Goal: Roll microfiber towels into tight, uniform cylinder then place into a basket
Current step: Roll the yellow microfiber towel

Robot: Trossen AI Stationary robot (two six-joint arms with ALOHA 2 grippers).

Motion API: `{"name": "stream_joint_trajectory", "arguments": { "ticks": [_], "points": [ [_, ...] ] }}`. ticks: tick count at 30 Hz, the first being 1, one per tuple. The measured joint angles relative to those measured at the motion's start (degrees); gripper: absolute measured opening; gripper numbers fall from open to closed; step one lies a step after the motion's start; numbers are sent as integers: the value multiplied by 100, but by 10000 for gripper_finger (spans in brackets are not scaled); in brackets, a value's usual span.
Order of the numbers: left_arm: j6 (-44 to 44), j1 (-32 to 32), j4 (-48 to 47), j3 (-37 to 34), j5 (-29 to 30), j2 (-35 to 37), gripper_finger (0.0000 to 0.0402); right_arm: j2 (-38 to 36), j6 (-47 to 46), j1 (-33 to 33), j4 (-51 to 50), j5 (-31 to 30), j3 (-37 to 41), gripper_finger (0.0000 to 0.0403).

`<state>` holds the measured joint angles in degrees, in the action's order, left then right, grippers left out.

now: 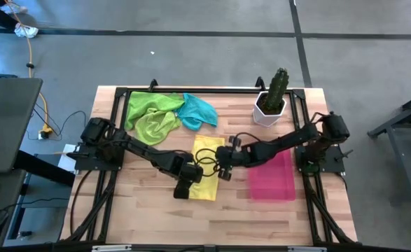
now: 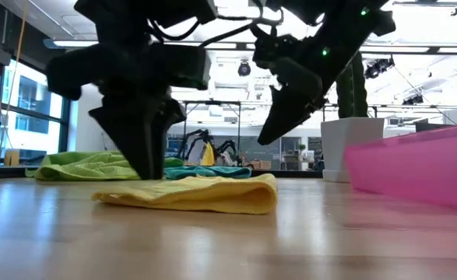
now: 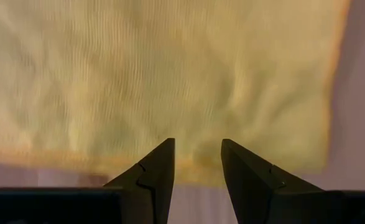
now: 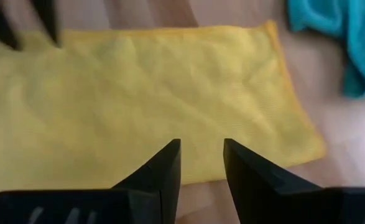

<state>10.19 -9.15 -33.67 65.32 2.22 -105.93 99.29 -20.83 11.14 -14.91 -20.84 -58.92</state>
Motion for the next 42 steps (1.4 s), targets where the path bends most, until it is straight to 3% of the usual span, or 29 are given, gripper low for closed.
{"name": "stream_joint_trajectory", "arguments": {
  "ticks": [6,16,26,31,36,42],
  "points": [
    [69,140,-433,2,95,0,122,221,-907,354,218,-158,0,114],
    [1245,-101,-338,0,103,-63,122,792,-964,477,629,-173,0,114],
    [2623,-470,251,-1,199,-68,122,1012,489,392,419,-406,0,114],
    [3270,-529,716,-2,516,-68,122,1009,1196,192,367,-541,0,114],
    [3090,-527,824,-2,710,-68,122,959,1584,29,316,-610,0,114],
    [1698,-531,783,0,388,-68,122,444,1685,275,-464,-569,0,114]
  ]
}}
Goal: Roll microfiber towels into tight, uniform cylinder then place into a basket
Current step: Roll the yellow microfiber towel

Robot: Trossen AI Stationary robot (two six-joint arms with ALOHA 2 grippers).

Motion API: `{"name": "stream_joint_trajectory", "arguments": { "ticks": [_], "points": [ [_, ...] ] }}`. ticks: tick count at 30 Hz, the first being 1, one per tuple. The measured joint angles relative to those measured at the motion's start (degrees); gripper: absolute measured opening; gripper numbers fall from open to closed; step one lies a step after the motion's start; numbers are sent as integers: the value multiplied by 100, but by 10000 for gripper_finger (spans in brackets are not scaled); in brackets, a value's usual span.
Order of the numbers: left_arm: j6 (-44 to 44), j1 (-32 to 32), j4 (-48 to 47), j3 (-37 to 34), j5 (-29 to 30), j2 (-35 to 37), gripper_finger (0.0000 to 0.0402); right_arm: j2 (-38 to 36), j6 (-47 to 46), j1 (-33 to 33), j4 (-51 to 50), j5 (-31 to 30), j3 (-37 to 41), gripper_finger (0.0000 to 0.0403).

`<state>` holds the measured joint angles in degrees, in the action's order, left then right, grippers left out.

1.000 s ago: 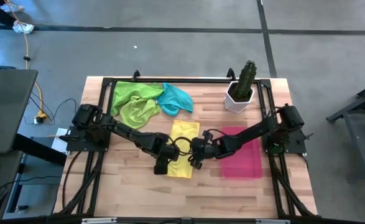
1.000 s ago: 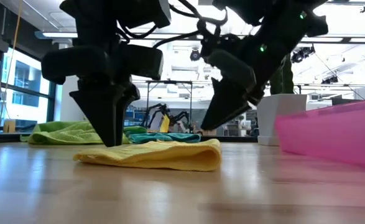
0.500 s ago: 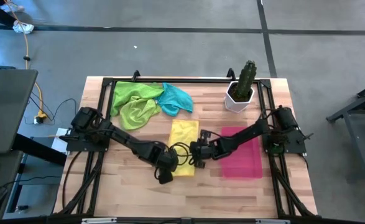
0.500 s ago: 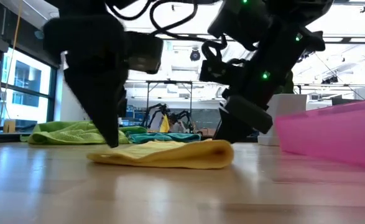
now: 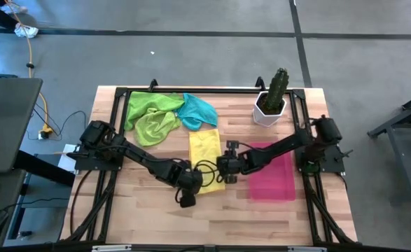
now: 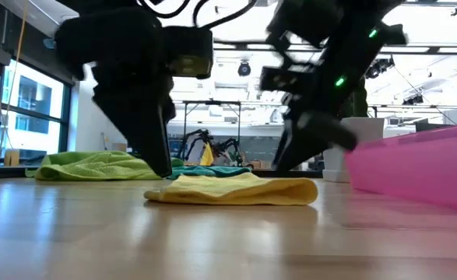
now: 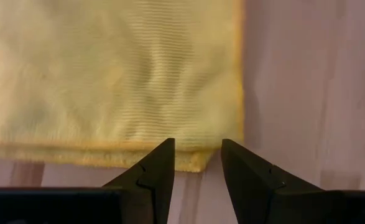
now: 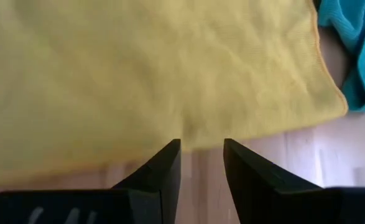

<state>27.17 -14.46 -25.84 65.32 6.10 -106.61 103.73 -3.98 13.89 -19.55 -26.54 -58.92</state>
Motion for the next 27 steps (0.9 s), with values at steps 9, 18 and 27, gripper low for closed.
{"name": "stream_joint_trajectory", "arguments": {
  "ticks": [9,18,27],
  "points": [
    [-3524,-85,-277,0,-32,0,122,-510,116,678,-511,326,4,114],
    [-5177,-105,-304,0,743,0,133,-510,-392,827,-327,279,310,114],
    [-4548,-146,-305,0,1490,0,191,-510,-622,824,-31,310,356,114]
  ]
}}
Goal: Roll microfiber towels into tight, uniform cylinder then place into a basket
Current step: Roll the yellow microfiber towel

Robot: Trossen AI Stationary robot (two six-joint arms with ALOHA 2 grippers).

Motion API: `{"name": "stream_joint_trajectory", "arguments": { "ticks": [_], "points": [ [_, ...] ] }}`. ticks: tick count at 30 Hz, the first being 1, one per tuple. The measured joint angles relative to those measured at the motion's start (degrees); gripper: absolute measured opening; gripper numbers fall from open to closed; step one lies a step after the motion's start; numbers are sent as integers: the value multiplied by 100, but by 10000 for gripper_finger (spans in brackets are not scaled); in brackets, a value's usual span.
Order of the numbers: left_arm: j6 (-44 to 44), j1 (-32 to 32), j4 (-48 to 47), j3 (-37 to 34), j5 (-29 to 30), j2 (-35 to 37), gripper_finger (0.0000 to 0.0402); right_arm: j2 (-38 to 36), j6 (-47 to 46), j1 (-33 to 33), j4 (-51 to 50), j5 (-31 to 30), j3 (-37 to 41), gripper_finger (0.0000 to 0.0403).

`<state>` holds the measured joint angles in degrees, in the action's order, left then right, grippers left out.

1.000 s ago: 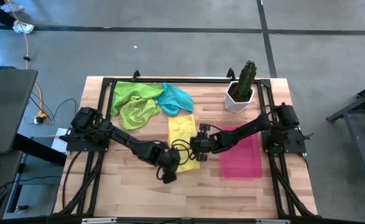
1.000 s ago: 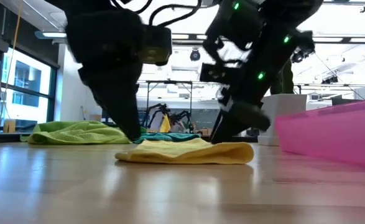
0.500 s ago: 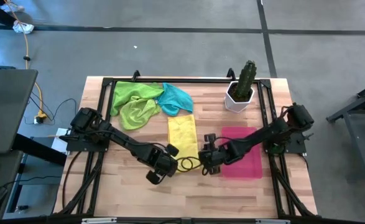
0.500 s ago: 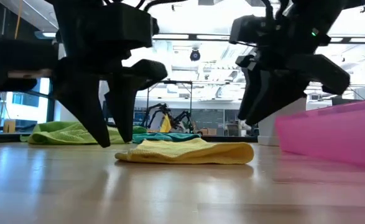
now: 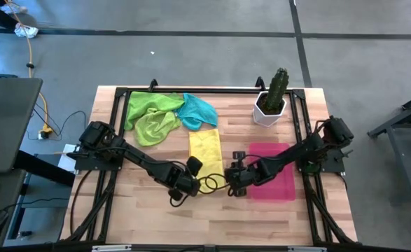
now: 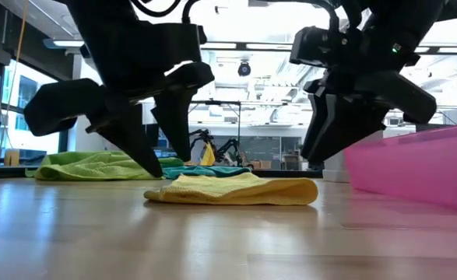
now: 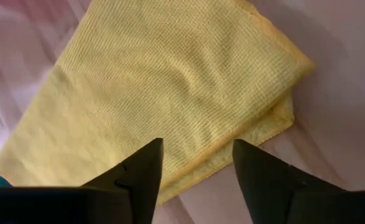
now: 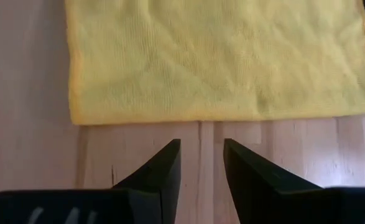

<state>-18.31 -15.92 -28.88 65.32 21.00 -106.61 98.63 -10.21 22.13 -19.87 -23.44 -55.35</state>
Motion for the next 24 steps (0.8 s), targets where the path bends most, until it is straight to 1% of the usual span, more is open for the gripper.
{"name": "stream_joint_trajectory", "arguments": {
  "ticks": [5,7,9,12,16,19,22,24],
  "points": [
    [615,0,86,0,-194,0,224,0,12,0,141,242,0,114],
    [1025,0,241,0,-135,0,229,0,12,0,142,242,0,114],
    [1148,-6,262,2,-123,0,229,0,16,0,145,242,0,114],
    [821,-94,-70,2,-285,0,225,2,128,19,141,247,0,114],
    [100,-273,-367,2,-384,0,221,4,168,107,141,276,0,114],
    [-494,-343,-176,2,-259,0,220,4,168,130,172,286,0,114],
    [-889,-338,211,6,-236,-47,220,4,167,129,246,286,0,114],
    [-1105,-334,260,9,-235,-136,220,4,167,127,269,286,0,114]
  ]
}}
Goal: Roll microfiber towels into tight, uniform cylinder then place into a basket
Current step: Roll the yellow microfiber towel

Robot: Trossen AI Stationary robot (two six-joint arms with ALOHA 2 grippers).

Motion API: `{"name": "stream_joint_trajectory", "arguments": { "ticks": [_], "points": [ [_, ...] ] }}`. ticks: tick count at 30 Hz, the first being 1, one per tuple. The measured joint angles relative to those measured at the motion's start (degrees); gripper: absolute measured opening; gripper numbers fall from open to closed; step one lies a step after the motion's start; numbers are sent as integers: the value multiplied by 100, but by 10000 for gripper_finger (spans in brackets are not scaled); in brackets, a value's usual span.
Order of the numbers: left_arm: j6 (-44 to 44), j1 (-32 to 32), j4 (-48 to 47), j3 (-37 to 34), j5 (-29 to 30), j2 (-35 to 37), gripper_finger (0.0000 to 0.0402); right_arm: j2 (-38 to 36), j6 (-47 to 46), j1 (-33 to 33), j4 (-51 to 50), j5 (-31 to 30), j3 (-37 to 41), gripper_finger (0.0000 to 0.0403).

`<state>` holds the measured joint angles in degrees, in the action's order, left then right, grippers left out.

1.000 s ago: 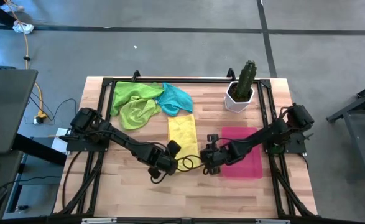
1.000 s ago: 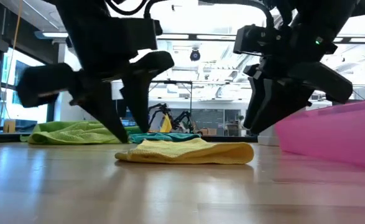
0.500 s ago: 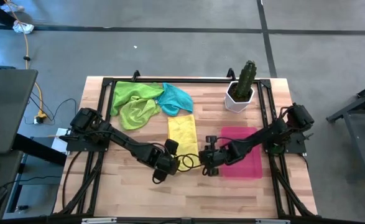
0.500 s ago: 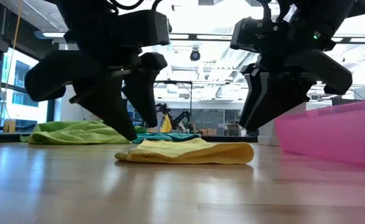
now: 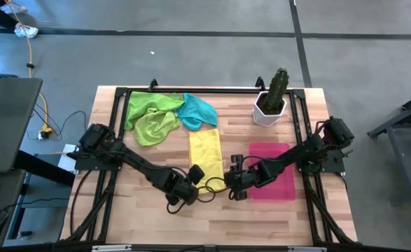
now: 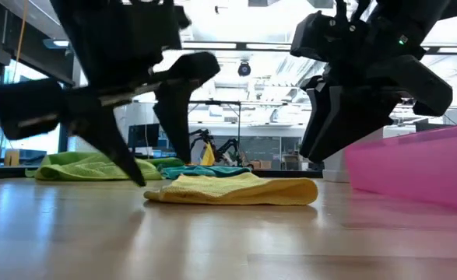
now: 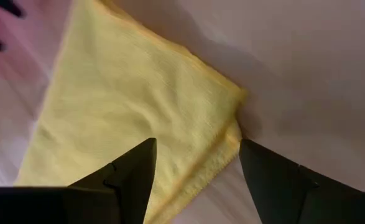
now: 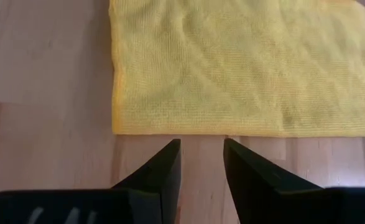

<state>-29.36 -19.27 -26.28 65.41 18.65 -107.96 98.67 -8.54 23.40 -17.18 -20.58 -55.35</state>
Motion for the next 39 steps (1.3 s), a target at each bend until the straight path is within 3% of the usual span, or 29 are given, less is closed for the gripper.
{"name": "stream_joint_trajectory", "arguments": {
  "ticks": [12,24,30,39],
  "points": [
    [-403,-113,215,9,608,-436,204,2,-3,2,120,-2,0,114],
    [61,-96,232,-2,280,-461,80,2,745,75,116,264,0,114],
    [373,-96,221,-2,181,-470,25,4,1661,74,169,728,0,114],
    [513,-98,225,-4,149,-470,6,70,2399,61,459,934,0,121]
  ]
}}
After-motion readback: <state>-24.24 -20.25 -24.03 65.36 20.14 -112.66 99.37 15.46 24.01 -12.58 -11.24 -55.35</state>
